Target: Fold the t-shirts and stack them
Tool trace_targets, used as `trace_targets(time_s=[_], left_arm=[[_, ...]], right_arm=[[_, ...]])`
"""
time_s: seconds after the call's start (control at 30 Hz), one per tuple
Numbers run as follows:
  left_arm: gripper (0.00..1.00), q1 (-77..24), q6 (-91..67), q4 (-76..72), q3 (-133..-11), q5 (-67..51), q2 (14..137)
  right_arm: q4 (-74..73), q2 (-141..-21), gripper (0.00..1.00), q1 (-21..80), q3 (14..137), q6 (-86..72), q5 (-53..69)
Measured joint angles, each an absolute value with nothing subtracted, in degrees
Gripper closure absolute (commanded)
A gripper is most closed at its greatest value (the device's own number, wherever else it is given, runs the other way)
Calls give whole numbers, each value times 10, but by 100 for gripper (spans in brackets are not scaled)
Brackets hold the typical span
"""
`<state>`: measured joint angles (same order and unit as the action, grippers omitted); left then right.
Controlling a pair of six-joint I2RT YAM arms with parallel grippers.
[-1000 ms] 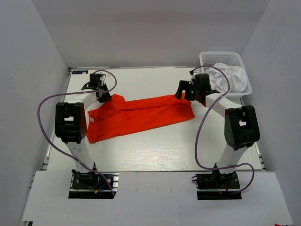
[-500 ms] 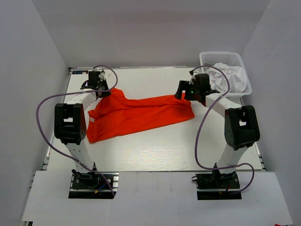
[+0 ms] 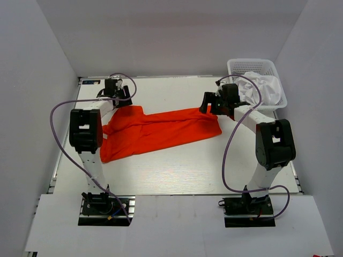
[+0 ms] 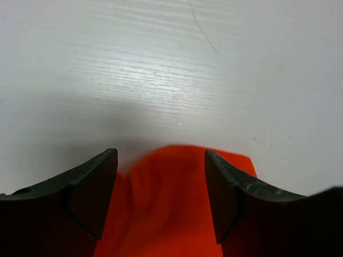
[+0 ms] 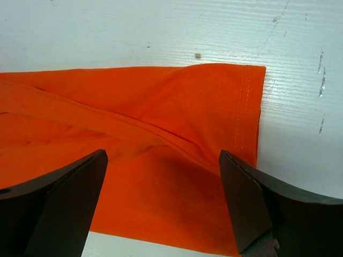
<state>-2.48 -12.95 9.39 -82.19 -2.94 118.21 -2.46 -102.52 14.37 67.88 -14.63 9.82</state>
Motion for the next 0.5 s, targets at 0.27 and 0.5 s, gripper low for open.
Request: trace_targets(time_s=[0.27, 0.5], left_arm=[[58, -25, -136, 111, -865, 10, 1233], [100, -25, -140, 117, -867, 10, 1235]], right_arm=[[-34, -1028, 10, 143, 690, -146, 96], [-36, -1032, 10, 143, 692, -145, 95]])
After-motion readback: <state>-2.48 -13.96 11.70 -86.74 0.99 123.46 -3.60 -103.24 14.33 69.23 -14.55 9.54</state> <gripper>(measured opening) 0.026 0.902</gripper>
